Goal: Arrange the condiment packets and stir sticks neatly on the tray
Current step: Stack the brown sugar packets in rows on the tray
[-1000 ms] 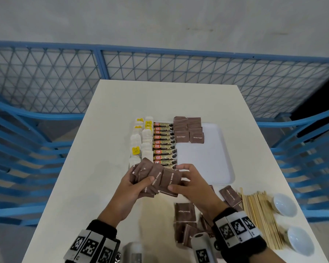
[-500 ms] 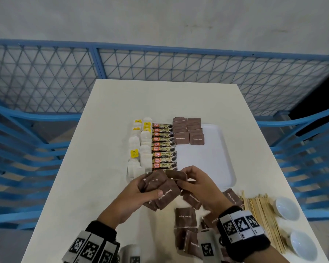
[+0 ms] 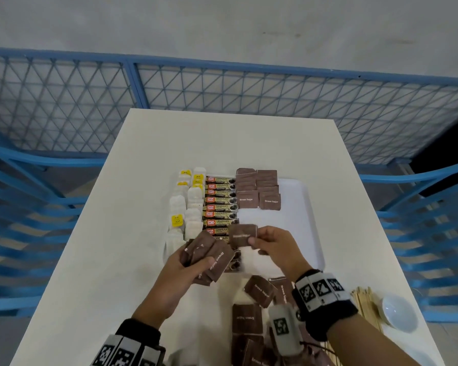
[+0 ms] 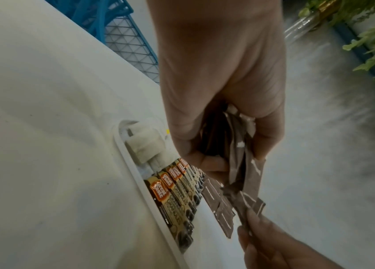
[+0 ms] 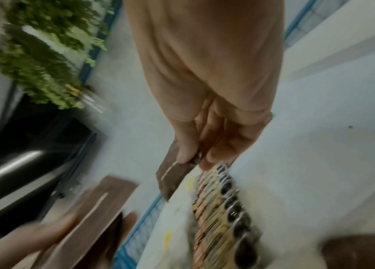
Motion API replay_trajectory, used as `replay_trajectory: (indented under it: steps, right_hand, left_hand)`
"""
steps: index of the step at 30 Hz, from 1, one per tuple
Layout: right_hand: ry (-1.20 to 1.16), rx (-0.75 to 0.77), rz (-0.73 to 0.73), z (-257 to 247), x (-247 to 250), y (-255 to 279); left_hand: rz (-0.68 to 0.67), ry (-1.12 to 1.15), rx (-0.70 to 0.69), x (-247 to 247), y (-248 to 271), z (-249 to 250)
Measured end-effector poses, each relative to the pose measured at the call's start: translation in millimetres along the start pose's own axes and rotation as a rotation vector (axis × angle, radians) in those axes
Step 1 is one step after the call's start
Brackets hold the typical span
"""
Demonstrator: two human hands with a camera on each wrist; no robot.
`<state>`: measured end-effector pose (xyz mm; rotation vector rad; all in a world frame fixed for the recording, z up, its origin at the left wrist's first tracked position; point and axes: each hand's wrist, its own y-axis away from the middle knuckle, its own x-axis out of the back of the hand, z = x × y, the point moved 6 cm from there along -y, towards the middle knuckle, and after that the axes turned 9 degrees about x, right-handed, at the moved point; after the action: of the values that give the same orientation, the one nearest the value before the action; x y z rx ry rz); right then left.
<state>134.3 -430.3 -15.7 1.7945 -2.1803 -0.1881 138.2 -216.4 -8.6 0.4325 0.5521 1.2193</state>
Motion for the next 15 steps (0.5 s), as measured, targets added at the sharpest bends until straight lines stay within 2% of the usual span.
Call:
replay_trajectory:
  steps: [7,15]
  right_hand:
    - [0.144,0.007,0.235,12.7,39.1,-66.1]
    - [0.275,0.015,0.256,21.5,30.4,-107.7]
  left_hand:
    - [0.093,0.071,-0.01,27.3,-1.1,-4.3]
    - [0.101,0.082,-0.001,28.3,-8.4,-6.0]
